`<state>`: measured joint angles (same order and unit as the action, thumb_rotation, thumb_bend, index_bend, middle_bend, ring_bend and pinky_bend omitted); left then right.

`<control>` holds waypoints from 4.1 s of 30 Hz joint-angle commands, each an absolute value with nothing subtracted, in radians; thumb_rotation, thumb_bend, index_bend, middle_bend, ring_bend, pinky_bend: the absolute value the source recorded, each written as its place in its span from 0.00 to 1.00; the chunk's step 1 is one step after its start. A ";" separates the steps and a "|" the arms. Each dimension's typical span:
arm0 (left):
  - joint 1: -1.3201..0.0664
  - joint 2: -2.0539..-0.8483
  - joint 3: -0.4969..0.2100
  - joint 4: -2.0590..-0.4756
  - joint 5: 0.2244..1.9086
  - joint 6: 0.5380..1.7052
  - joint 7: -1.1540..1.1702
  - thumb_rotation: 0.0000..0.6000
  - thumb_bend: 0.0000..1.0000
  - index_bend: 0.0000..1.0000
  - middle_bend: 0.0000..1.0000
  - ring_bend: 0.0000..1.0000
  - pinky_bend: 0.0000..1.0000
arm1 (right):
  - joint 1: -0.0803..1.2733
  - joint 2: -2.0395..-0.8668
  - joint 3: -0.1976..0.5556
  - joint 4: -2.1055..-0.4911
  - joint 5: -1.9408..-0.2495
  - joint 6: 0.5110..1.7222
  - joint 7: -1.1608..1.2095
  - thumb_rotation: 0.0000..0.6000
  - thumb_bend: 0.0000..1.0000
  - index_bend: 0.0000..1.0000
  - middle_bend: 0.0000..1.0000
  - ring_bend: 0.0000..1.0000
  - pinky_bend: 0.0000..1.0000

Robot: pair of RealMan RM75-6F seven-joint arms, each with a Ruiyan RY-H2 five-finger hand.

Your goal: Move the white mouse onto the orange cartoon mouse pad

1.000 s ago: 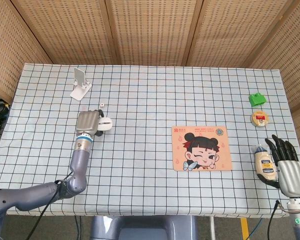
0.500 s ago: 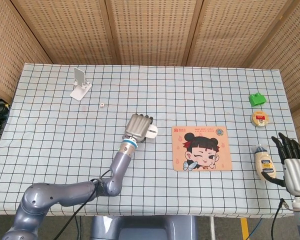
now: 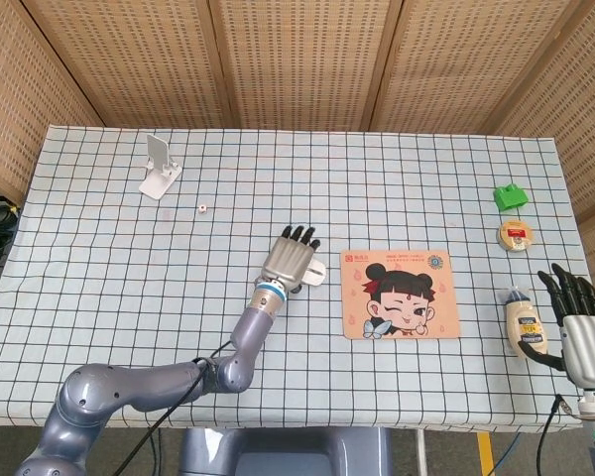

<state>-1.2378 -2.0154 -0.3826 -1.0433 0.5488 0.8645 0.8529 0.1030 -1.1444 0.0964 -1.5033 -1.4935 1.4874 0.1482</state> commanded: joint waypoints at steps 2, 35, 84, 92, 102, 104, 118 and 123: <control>-1.216 -1.978 -0.381 -1.092 0.551 0.875 0.829 1.00 0.13 0.09 0.00 0.00 0.01 | 0.102 -1.146 0.096 -1.505 -1.493 1.489 0.140 1.00 0.08 0.00 0.00 0.00 0.00; -0.401 -1.319 0.066 -1.718 1.194 1.593 0.338 1.00 0.13 0.09 0.00 0.00 0.00 | 0.119 -1.189 0.100 -1.490 -1.454 1.443 0.049 1.00 0.08 0.00 0.00 0.00 0.00; -0.205 -1.253 -0.084 -1.598 1.270 1.482 0.095 1.00 0.13 0.09 0.00 0.00 0.00 | 0.823 -1.865 0.398 -1.405 -0.760 1.069 -0.671 1.00 0.22 0.14 0.00 0.00 0.00; -0.203 -1.259 -0.095 -1.591 1.268 1.460 0.098 1.00 0.13 0.09 0.00 0.00 0.00 | 0.862 -1.925 0.401 -1.294 -0.740 1.040 -0.629 1.00 0.22 0.25 0.00 0.00 0.00; -0.200 -1.262 -0.102 -1.594 1.273 1.439 0.104 1.00 0.13 0.09 0.00 0.00 0.00 | 0.898 -1.983 0.414 -1.201 -0.717 1.002 -0.578 1.00 0.22 0.25 0.00 0.00 0.00; -0.199 -1.262 -0.103 -1.596 1.277 1.437 0.104 1.00 0.13 0.09 0.00 0.00 0.00 | 0.908 -1.992 0.418 -1.179 -0.716 0.999 -0.576 1.00 0.22 0.24 0.00 0.00 0.00; -0.194 -1.261 -0.107 -1.599 1.297 1.426 0.095 1.00 0.13 0.09 0.00 0.00 0.00 | 0.937 -2.009 0.427 -1.100 -0.660 0.958 -0.589 1.00 0.31 0.26 0.00 0.00 0.00; -0.193 -1.261 -0.108 -1.604 1.304 1.423 0.096 1.00 0.13 0.09 0.00 0.00 0.00 | 0.947 -2.026 0.424 -1.068 -0.672 0.945 -0.565 1.00 0.42 0.35 0.06 0.00 0.00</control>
<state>-0.1928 -1.2612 -0.1080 -1.6038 1.3034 1.4227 0.0962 0.9441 -2.0223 0.4249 -1.0732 -0.6688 0.9470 -0.5681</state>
